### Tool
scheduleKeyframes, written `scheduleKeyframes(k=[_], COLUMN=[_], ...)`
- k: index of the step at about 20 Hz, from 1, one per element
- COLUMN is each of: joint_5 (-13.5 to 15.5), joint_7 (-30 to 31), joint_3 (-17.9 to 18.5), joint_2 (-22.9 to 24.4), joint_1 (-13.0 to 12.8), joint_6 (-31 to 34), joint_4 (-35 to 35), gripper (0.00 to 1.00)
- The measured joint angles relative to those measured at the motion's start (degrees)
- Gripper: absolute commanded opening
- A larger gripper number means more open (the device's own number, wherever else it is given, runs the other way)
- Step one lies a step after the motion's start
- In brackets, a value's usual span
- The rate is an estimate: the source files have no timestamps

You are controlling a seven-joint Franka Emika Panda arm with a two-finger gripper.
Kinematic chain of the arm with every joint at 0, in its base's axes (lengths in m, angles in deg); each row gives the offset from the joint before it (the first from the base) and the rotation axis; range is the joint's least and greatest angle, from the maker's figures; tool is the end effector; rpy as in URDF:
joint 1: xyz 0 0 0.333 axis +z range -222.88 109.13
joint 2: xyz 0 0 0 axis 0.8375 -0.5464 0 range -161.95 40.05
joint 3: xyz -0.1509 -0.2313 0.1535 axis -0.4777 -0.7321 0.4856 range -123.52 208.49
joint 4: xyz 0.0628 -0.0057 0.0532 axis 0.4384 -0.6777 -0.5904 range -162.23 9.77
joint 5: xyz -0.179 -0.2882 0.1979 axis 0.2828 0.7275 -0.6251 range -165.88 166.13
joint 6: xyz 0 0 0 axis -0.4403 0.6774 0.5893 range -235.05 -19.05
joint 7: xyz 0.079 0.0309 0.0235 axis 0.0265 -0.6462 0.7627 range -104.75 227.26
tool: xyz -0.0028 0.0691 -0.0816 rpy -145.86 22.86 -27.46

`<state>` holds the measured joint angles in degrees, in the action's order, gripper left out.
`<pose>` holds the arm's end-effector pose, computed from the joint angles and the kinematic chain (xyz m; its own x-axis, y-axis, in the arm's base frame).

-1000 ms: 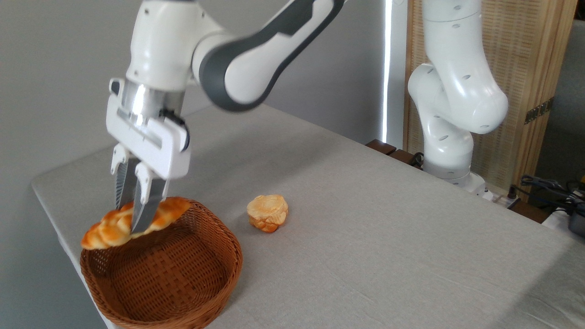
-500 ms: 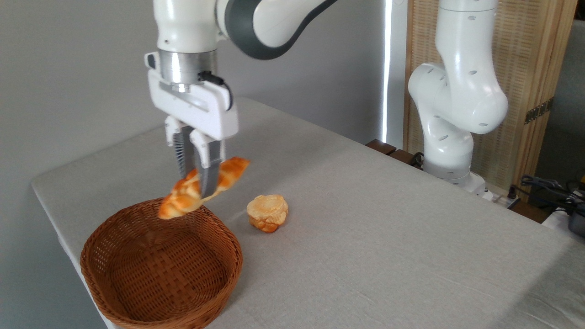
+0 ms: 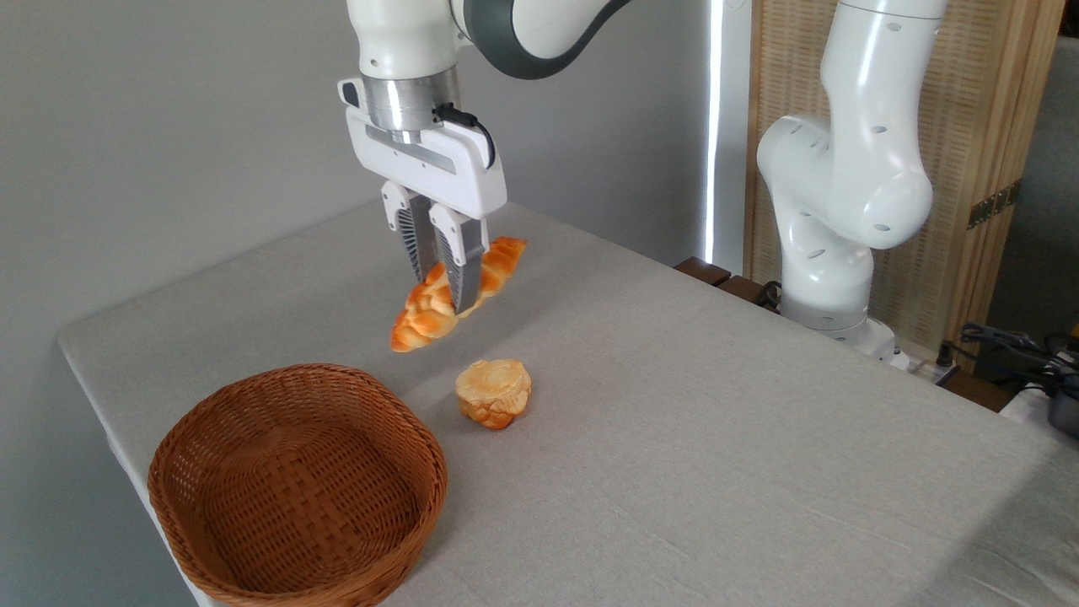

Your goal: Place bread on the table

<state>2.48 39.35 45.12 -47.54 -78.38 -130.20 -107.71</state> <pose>0.4628 -0.1598 0.5152 0.7648 -0.6422 0.0516 -0.6440 -0.7643 0.0329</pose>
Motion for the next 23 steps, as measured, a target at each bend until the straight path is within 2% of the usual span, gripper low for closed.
scheduleKeyframes(k=[4,19,21,23], joint_5=[0.03,0.01,-0.03,-0.09], joint_7=[0.28,0.27,0.24,-1.76], joint_3=[-0.01,-0.25,0.31,2.42], joint_2=[-0.35,-1.57,-1.52,-1.46], joint_1=[-1.45,-1.82,-1.51,-1.00], joint_6=[0.43,-0.25,-0.49,-0.47], joint_4=[-2.30,-1.89,-0.36,2.42], gripper=[1.00,1.00,1.00,1.00])
